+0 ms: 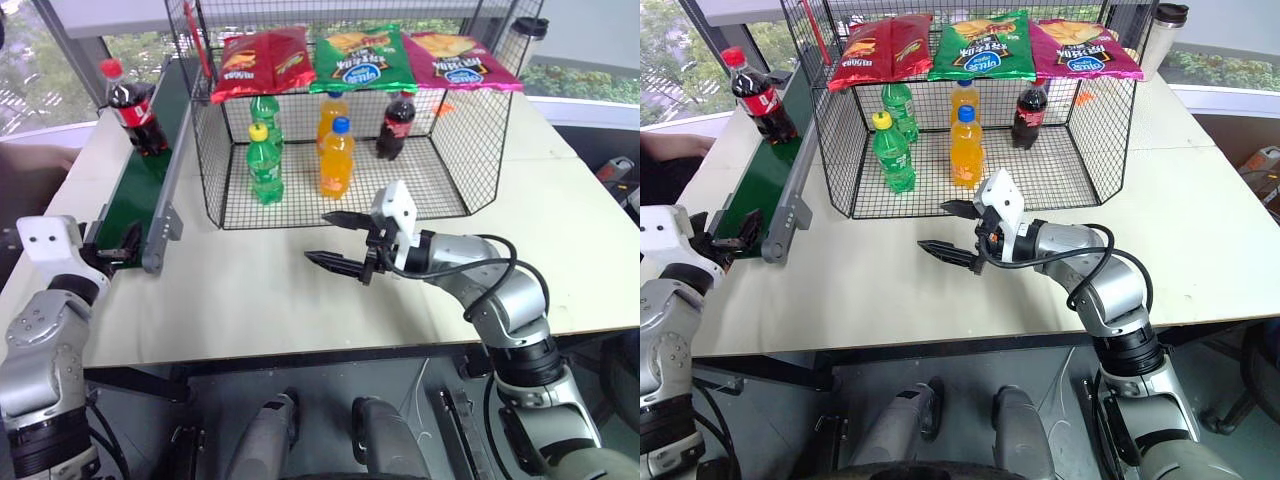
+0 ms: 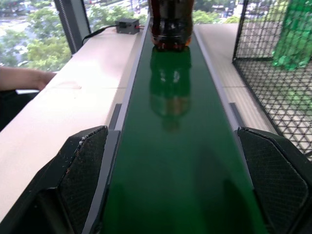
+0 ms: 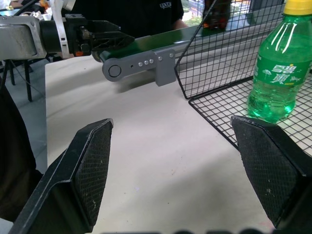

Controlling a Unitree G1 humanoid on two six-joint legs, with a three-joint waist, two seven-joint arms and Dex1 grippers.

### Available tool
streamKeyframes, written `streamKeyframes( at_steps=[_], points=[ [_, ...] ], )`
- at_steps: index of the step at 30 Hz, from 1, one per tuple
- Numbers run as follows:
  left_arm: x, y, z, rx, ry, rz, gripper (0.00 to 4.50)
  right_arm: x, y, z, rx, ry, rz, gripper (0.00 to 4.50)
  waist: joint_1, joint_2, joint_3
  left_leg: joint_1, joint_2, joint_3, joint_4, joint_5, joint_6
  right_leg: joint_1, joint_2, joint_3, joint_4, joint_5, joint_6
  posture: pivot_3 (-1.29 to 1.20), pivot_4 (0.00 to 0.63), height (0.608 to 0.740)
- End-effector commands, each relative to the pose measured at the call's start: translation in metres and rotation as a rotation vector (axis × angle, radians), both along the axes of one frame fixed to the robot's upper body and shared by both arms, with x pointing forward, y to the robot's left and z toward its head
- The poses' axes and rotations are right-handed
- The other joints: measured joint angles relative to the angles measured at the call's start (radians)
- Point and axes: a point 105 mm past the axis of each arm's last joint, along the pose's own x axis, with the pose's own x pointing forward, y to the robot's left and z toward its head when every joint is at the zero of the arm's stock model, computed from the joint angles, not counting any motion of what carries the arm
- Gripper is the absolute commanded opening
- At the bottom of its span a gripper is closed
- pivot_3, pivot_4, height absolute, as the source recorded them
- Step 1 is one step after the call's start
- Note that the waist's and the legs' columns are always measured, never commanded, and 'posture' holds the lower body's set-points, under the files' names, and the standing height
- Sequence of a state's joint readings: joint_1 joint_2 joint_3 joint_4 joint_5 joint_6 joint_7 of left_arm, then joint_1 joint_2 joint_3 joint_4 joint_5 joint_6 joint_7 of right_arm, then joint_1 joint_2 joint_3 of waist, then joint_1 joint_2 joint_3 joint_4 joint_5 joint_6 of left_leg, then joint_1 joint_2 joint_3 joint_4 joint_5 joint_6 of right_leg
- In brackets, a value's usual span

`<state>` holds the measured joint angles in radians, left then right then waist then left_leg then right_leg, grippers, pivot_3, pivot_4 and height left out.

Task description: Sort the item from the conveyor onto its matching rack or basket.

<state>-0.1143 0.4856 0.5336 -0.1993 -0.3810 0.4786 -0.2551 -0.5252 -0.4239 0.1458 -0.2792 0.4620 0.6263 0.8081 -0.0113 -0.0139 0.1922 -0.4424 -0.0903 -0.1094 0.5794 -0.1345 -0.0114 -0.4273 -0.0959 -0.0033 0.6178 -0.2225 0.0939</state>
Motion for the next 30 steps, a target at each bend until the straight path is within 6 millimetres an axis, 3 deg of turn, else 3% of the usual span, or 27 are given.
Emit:
streamKeyframes(
  at_steps=[1, 30],
  points=[
    [0.0023, -0.0021, 0.0142, 0.043, -0.057, 0.007, 4.5, -0.0028, 0.001, 0.0071, 0.006, -0.042, 0.01, 3.98, 0.001, 0.0, 0.0, 0.0, 0.0, 0.0, 0.0, 0.0, 0.0, 0.0, 0.0, 0.0, 0.0, 0.0, 0.0, 0.0, 0.15, 0.738],
    [0.0055, -0.0045, 0.0113, 0.05, -0.055, 0.02, 4.5, -0.0034, -0.001, 0.0057, -0.01, -0.033, 0.003, 3.98, 0.0, 0.0, 0.0, 0.0, 0.0, 0.0, 0.0, 0.0, 0.0, 0.0, 0.0, 0.0, 0.0, 0.0, 0.0, 0.0, 0.15, 0.738]
  ],
)
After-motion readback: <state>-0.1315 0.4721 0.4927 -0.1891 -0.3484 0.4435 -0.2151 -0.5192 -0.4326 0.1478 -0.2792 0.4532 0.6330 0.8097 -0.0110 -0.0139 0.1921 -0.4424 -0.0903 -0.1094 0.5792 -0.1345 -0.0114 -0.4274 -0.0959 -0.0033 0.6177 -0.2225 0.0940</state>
